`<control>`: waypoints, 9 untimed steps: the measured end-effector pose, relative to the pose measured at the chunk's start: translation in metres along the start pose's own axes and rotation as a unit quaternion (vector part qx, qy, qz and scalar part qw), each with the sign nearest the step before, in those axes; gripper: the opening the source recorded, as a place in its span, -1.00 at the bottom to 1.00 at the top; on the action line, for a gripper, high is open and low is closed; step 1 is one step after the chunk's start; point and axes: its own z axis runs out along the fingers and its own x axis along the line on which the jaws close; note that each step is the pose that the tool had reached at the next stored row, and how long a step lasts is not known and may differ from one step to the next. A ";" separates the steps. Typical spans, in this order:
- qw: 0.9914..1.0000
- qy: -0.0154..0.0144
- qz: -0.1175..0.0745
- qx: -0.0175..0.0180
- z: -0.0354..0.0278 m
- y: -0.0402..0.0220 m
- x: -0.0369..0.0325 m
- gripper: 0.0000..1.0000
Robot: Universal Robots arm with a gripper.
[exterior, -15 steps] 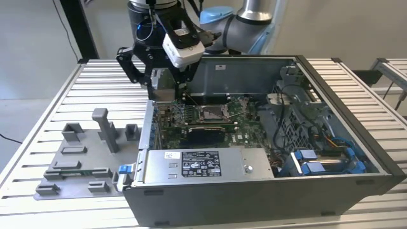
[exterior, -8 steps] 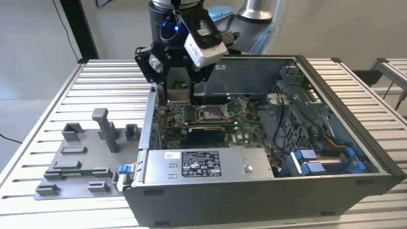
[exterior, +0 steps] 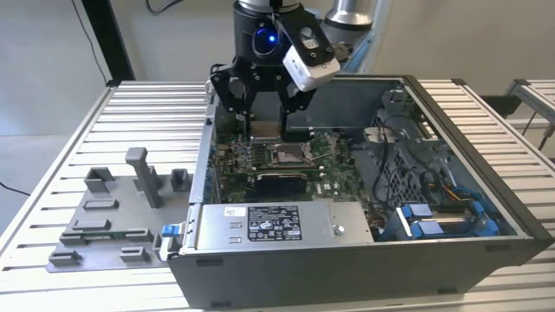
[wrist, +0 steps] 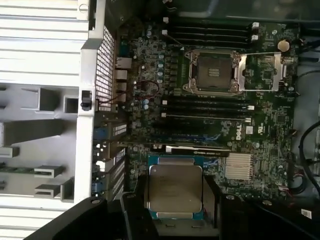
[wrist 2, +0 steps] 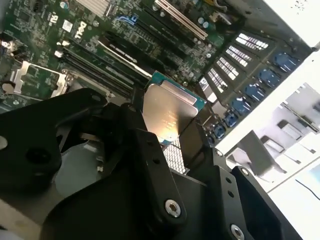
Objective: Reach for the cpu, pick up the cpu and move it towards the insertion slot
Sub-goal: 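Pick up the cpu and move it towards the insertion slot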
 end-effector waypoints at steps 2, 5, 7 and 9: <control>1.000 0.000 0.000 0.000 0.0000 -0.0003 -0.0085 -1.00; 1.000 0.000 0.000 0.000 -0.0001 -0.0006 -0.0218 -1.00; 1.000 0.000 0.000 0.000 -0.0001 -0.0009 -0.0299 -1.00; 1.000 0.000 0.000 0.000 -0.0001 -0.0011 -0.0371 -1.00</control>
